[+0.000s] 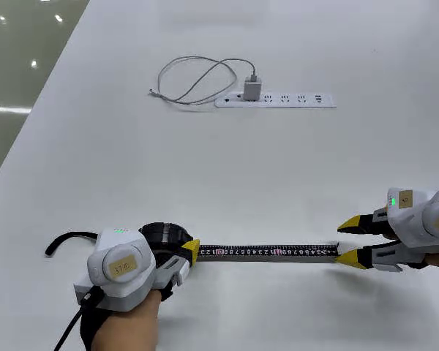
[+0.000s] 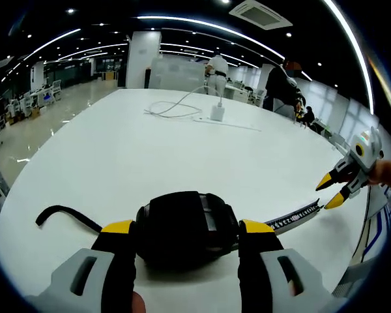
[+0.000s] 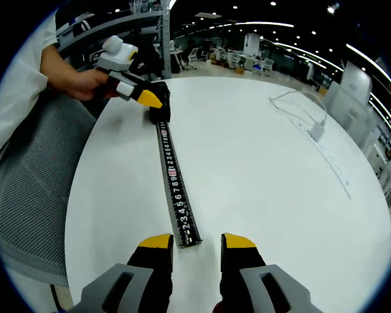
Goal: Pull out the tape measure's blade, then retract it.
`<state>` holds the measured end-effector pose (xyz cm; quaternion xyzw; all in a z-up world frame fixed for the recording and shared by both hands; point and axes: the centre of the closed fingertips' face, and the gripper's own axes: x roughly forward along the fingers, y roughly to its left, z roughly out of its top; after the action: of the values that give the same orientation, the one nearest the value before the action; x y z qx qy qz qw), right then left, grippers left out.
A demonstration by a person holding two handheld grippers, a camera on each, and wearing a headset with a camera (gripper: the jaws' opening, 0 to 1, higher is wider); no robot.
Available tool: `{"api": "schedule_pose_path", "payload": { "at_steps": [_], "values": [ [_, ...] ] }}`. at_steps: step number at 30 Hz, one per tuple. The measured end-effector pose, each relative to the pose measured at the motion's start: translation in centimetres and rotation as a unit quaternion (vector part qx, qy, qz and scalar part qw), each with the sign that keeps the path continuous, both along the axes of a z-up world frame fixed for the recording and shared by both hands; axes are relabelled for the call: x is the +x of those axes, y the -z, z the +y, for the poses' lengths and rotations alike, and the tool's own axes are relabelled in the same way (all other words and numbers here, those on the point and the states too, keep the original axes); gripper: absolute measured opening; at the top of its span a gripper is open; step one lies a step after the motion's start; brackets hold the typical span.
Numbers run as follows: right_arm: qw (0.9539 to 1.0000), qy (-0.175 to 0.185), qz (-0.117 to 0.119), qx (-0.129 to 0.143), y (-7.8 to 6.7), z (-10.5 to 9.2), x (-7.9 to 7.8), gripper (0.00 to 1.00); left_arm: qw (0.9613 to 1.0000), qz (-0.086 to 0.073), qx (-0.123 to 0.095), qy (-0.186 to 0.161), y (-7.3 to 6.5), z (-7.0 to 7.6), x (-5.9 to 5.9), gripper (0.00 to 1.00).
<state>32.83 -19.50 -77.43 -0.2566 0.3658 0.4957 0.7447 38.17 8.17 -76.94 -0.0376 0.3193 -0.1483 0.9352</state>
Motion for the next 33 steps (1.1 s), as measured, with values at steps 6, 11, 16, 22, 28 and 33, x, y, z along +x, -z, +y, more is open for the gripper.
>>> {"api": "schedule_pose_path", "payload": {
  "at_steps": [6, 11, 16, 22, 28, 33],
  "values": [
    [0.9998, -0.014, 0.011, -0.009, 0.6, 0.1, -0.3, 0.22, 1.0000, 0.003, 0.001, 0.000, 0.1, -0.1, -0.1, 0.60],
    [0.9995, -0.024, 0.017, -0.014, 0.9, 0.2, -0.3, 0.19, 1.0000, 0.004, -0.001, 0.001, 0.1, -0.1, 0.0, 0.60],
    [0.9987, -0.038, 0.026, -0.022, 1.3, 0.2, -0.6, 0.17, 1.0000, 0.003, -0.002, 0.003, 0.1, -0.1, 0.0, 0.60],
    [0.9977, -0.053, 0.031, -0.029, 1.8, 0.4, -0.7, 0.16, 1.0000, 0.003, -0.002, 0.004, 0.1, 0.0, 0.0, 0.60],
    [0.9968, -0.066, 0.026, -0.036, 2.1, 0.6, -0.5, 0.13, 1.0000, 0.005, -0.002, 0.003, 0.1, 0.0, 0.0, 0.60],
    [0.9959, -0.075, 0.022, -0.045, 2.5, 0.6, -0.5, 0.12, 1.0000, 0.006, -0.002, 0.001, 0.1, 0.0, 0.0, 0.60]
  ]
}}
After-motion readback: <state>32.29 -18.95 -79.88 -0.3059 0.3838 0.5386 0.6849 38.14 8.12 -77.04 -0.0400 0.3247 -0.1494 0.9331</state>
